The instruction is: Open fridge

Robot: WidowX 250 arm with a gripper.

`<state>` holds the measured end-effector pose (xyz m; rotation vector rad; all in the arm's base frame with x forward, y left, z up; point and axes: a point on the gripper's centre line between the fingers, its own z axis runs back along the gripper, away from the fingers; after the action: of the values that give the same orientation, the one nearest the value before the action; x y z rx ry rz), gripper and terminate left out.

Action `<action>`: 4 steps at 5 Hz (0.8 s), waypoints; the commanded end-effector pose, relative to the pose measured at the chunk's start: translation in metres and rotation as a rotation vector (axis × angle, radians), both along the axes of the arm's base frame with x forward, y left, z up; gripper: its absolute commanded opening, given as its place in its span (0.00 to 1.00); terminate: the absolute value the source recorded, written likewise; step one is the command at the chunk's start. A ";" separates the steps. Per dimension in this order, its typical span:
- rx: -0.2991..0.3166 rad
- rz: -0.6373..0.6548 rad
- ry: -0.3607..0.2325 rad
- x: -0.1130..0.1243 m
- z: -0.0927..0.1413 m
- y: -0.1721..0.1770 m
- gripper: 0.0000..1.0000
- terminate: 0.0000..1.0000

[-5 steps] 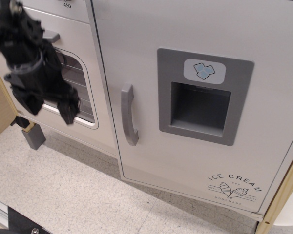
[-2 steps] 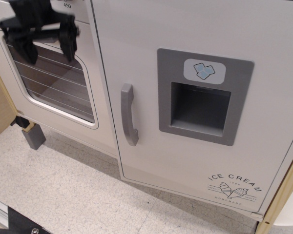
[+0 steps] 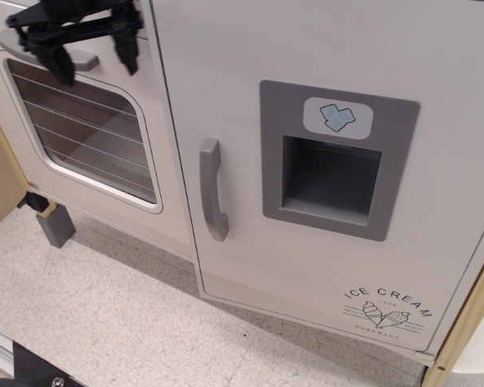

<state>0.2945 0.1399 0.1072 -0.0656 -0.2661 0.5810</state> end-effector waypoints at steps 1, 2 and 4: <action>0.059 -0.083 -0.016 0.005 0.005 -0.036 1.00 0.00; 0.063 -0.133 0.010 0.000 0.004 -0.052 1.00 0.00; 0.045 -0.235 0.058 -0.032 0.009 -0.070 1.00 0.00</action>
<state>0.2668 0.0618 0.1043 -0.0498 -0.1641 0.3319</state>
